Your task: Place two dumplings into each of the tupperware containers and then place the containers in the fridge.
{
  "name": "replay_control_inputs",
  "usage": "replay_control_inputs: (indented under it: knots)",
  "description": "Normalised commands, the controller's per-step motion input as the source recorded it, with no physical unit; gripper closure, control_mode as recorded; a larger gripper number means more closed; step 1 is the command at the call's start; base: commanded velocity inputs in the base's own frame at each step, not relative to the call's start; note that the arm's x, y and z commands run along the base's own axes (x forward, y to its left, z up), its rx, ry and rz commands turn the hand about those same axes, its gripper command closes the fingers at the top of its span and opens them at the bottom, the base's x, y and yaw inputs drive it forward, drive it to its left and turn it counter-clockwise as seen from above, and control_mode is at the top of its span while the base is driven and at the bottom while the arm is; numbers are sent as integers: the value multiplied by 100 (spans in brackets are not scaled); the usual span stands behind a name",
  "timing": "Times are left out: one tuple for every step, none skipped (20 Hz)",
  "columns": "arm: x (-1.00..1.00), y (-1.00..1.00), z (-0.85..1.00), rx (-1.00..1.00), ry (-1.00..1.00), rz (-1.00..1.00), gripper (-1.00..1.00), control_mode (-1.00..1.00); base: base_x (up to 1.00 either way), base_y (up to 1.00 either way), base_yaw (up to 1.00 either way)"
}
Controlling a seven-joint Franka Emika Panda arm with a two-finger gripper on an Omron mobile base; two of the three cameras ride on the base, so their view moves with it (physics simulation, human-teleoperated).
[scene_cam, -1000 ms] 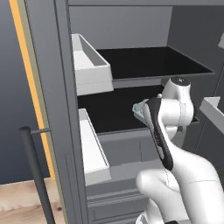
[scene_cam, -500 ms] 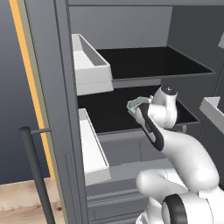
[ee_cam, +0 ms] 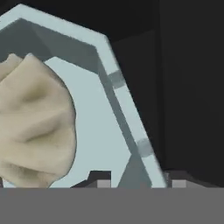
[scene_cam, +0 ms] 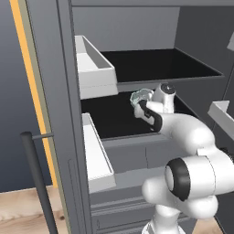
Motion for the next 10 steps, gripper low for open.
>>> replay_control_inputs:
  knots:
    - [51,0,-49,0,-7,2,100,-100,0,0,0]
    - [30,0,-38,0,-5,0,100,-100,0,0,0]
    - [13,0,-19,0,0,0,100,-100,0,0,0]
    - [0,0,-6,0,0,0,100,-100,0,0,0]
    - [1,0,-6,0,0,0,100,-100,0,0,0]
    - [0,0,-11,0,0,0,100,-100,0,0,0]
    - [0,0,-4,0,0,0,100,-100,0,0,0]
    - [0,0,-8,0,0,0,100,-100,0,0,0]
    - [0,0,-17,0,0,0,-100,-100,0,0,0]
    - [0,0,-16,0,0,0,-100,-100,0,0,0]
